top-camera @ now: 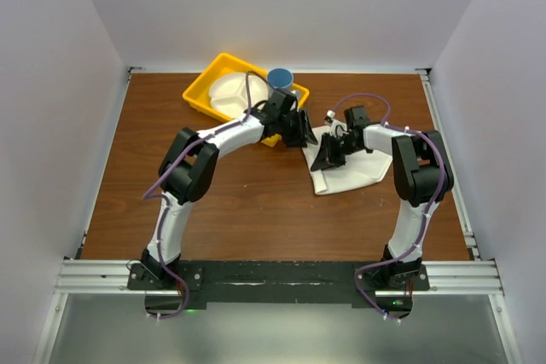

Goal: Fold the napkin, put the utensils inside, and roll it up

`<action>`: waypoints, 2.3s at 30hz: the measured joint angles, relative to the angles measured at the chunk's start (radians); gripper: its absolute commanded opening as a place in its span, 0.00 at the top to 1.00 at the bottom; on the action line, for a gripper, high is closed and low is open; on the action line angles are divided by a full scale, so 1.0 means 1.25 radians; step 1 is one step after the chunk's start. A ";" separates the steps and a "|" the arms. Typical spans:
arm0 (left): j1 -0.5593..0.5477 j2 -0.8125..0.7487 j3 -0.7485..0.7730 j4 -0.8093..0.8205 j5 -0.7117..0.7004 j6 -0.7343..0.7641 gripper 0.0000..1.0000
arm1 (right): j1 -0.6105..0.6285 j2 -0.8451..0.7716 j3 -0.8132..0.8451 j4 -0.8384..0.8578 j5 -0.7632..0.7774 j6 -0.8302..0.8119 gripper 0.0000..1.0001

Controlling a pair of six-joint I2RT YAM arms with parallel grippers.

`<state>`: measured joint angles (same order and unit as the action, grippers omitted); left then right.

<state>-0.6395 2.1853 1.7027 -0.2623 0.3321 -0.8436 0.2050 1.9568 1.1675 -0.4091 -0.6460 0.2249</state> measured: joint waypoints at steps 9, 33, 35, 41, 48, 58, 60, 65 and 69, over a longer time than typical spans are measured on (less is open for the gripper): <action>-0.041 0.000 -0.080 -0.060 -0.093 -0.067 0.36 | -0.010 0.000 -0.048 0.056 -0.072 0.045 1.00; -0.042 -0.014 -0.229 0.168 -0.074 -0.344 0.76 | -0.019 -0.033 -0.096 0.066 -0.084 0.030 1.00; -0.042 -0.012 -0.238 0.189 -0.074 -0.341 0.77 | -0.019 -0.034 -0.096 0.064 -0.082 0.023 1.00; -0.044 -0.020 -0.247 0.203 -0.081 -0.307 0.55 | -0.019 -0.042 -0.098 0.060 -0.068 0.013 1.00; -0.049 -0.063 -0.252 0.138 -0.105 -0.240 0.38 | -0.019 -0.058 -0.111 0.059 -0.058 0.012 1.00; -0.038 -0.067 -0.275 0.171 -0.055 -0.259 0.35 | -0.033 -0.092 -0.139 0.051 -0.057 0.014 1.00; -0.038 -0.060 -0.275 0.188 -0.042 -0.273 0.35 | -0.034 -0.095 -0.139 0.050 -0.057 0.014 1.00; -0.039 -0.040 -0.276 0.243 -0.011 -0.316 0.36 | -0.034 -0.102 -0.141 0.050 -0.060 0.013 1.00; -0.039 -0.033 -0.287 0.269 0.006 -0.351 0.37 | -0.035 -0.103 -0.146 0.053 -0.063 0.013 1.00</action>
<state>-0.6884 2.1437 1.3441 0.0746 0.3397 -1.2823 0.1612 1.8286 0.9855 -0.3431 -0.7246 0.2417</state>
